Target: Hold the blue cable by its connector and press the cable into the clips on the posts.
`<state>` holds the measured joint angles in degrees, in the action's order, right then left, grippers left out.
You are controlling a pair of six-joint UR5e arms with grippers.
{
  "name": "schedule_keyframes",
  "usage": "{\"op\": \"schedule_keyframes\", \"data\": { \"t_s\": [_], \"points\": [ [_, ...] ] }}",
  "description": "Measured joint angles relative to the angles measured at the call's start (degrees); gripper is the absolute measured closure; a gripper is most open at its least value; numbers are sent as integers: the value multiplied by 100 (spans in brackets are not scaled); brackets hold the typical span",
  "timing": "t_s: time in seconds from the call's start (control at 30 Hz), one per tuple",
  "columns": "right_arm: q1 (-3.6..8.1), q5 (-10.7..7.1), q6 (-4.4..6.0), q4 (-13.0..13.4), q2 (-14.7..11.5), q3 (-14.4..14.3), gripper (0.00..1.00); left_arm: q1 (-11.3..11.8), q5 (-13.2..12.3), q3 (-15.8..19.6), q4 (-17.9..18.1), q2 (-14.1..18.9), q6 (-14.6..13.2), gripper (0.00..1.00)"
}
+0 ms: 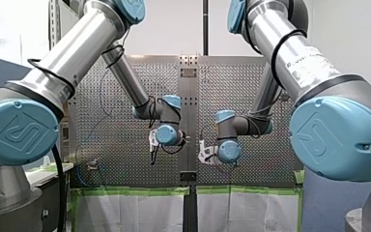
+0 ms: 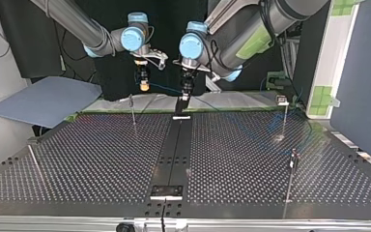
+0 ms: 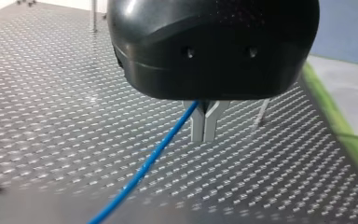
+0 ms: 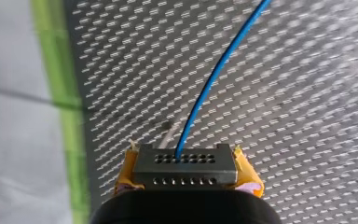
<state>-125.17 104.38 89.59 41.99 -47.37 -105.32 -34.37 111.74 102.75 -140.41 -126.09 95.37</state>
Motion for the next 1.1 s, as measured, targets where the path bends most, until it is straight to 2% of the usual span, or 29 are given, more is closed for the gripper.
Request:
{"op": "schedule_keyframes", "data": {
  "t_s": [0.17, 0.4, 0.57, 0.67, 0.8, 1.0, 1.1],
  "points": [
    [54, 28, 51, 207, 272, -104, 100, -75, 34, -6, 65, -257, -61, 100],
    [233, 11, 68, 390, 657, -184, 100, -151, 44, -60, 286, -663, -87, 100],
    [373, -48, 62, 468, 729, -206, 100, -202, 48, -207, 358, -911, -64, 100],
    [492, -100, 19, 498, 738, -253, 100, -239, 68, -266, 419, -1077, -38, 100],
    [705, -272, 4, 660, 740, -380, 100, -275, 118, -306, 467, -1214, -9, 100],
    [1061, -621, 127, 905, 741, -429, 100, -296, 93, -337, 577, -1243, 73, 100],
    [1202, -749, 160, 1003, 741, -431, 100, -312, 82, -344, 615, -1250, 127, 100]
  ]
}}
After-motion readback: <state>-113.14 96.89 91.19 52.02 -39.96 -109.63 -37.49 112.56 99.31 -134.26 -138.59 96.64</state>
